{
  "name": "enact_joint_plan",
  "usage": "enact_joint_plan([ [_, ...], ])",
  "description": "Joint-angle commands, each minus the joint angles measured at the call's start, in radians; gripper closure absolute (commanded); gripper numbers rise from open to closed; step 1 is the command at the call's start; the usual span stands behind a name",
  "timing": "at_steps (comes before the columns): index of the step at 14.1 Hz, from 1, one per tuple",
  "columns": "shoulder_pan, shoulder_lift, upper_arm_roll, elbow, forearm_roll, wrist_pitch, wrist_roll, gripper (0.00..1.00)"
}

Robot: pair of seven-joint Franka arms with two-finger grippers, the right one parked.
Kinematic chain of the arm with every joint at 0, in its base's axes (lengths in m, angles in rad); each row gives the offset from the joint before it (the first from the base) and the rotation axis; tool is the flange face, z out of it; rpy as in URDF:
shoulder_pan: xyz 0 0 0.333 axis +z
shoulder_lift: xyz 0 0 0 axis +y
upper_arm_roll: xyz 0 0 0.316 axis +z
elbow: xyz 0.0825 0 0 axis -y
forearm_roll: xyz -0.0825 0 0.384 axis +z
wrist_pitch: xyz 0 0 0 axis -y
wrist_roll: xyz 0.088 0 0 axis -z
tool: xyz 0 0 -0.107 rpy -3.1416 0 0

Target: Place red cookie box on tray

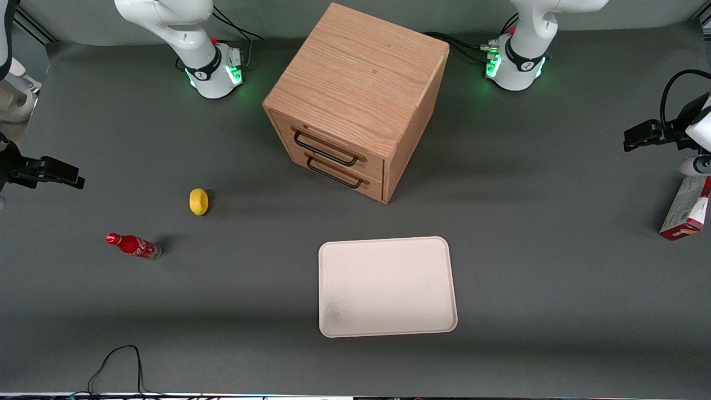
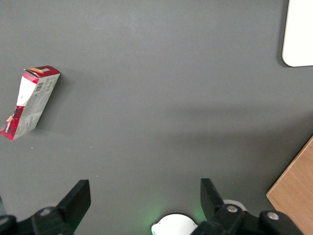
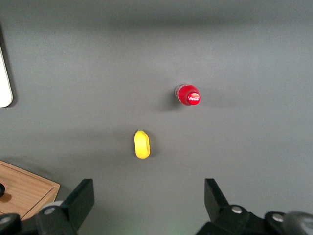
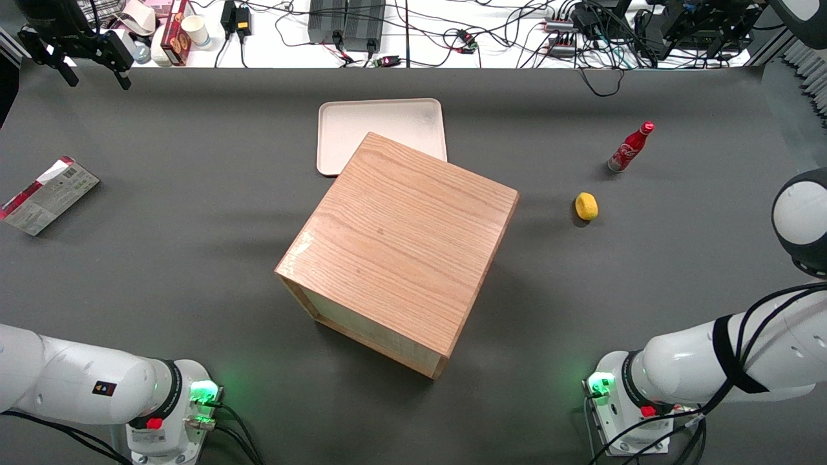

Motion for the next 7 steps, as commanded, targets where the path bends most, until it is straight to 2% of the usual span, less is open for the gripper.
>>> enact_joint_plan([
  [1,-0.025,0.027,0.019,0.052,-0.007,-0.058,-0.023,0.0],
  [5,-0.028,0.087,0.019,0.153,-0.008,-0.092,-0.029,0.0],
  [7,-0.023,0.103,0.019,0.153,-0.013,-0.09,-0.029,0.0],
])
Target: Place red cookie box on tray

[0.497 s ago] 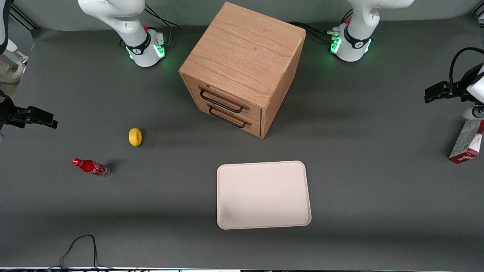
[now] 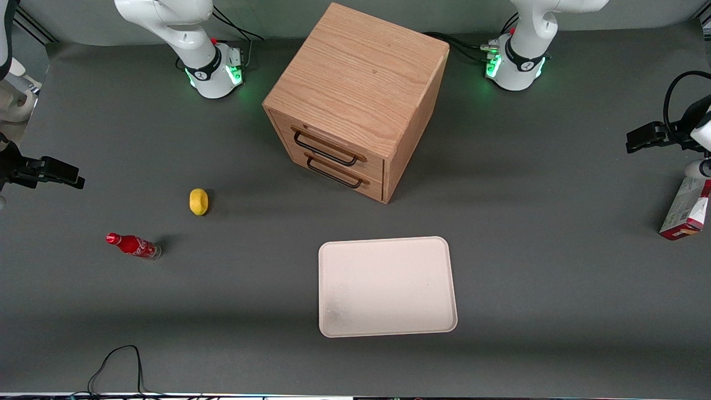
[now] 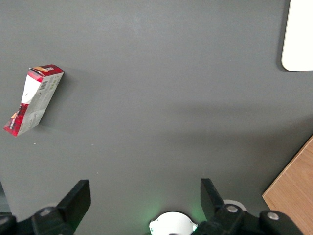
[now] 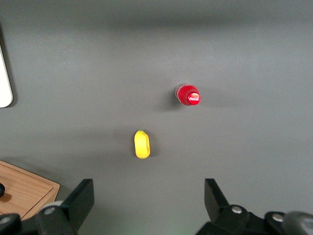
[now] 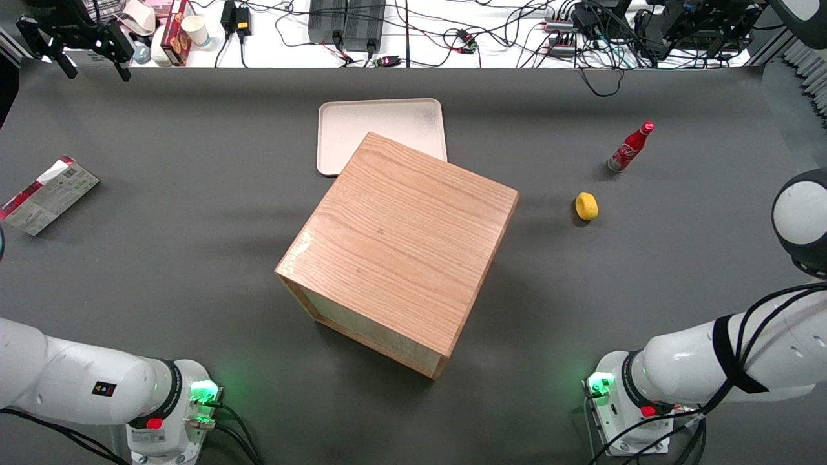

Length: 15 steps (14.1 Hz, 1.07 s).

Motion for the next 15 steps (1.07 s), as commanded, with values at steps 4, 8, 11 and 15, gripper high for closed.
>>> enact_joint_plan([
  [4,-0.025,0.049,0.019,0.055,-0.035,-0.038,-0.018,0.0],
  [8,-0.022,0.048,0.019,0.062,-0.035,-0.038,-0.005,0.0],
  [11,-0.017,0.049,0.02,0.062,-0.033,-0.038,-0.005,0.0],
  [15,-0.016,0.048,0.022,0.062,-0.034,-0.038,-0.003,0.0],
])
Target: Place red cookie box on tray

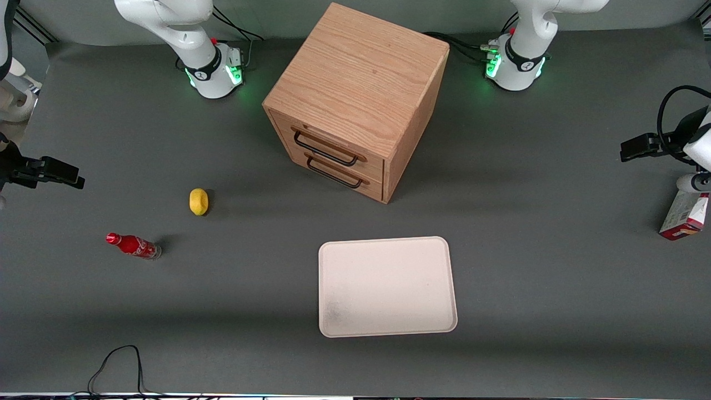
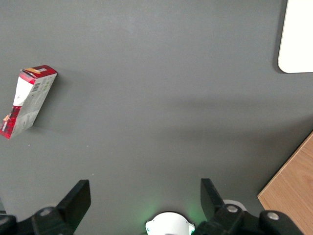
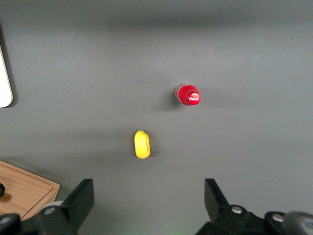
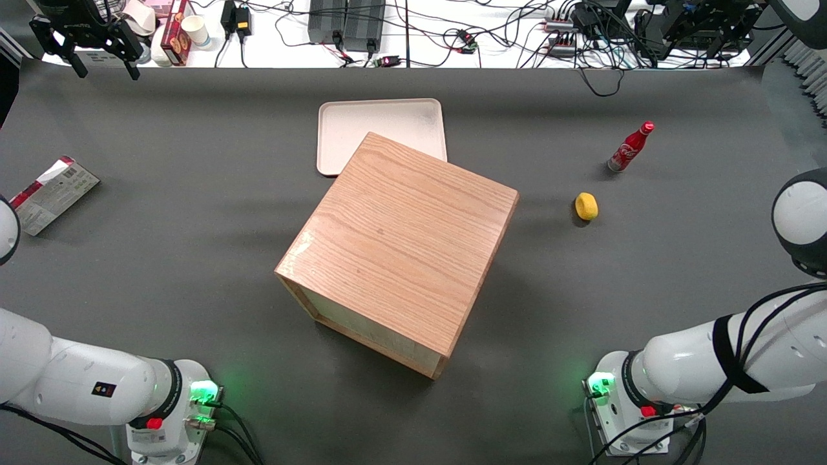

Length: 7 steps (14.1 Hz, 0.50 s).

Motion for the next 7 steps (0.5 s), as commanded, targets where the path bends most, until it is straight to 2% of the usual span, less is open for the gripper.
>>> enact_joint_plan([
  [1,-0.007,0.008,0.012,0.028,-0.01,-0.028,0.001,0.0],
  [5,0.004,0.005,0.017,0.033,-0.005,-0.046,0.008,0.0],
  [7,0.056,0.005,0.017,0.045,0.004,-0.046,0.081,0.0],
])
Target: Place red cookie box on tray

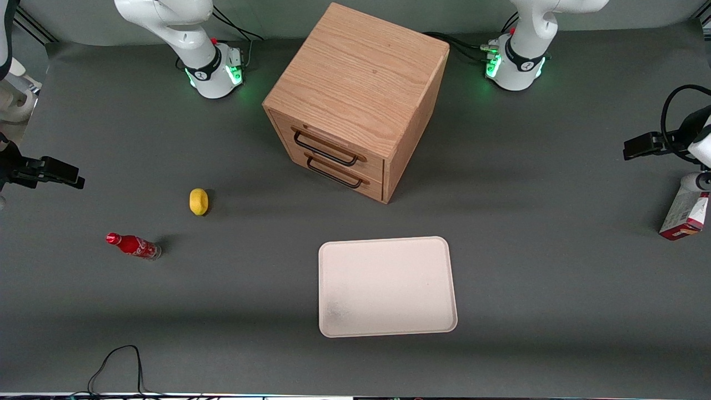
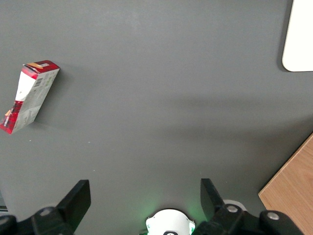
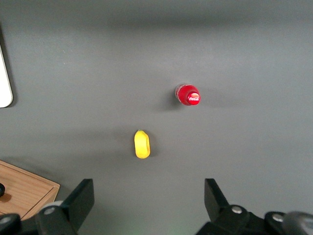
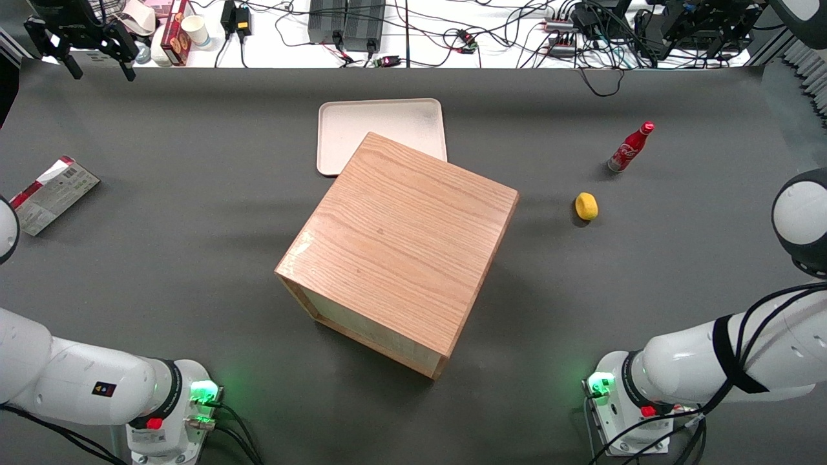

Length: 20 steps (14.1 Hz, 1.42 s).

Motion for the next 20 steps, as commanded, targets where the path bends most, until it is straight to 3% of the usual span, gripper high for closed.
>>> enact_joint_plan([
  [1,0.071,0.006,0.006,0.052,0.002,-0.034,0.123,0.0],
  [9,0.445,0.1,0.006,0.148,0.06,0.003,0.703,0.0],
  [14,0.649,0.209,0.003,0.24,0.053,0.146,1.12,0.0],
  [20,0.716,0.273,0.003,0.24,0.047,0.196,1.256,0.0],
])
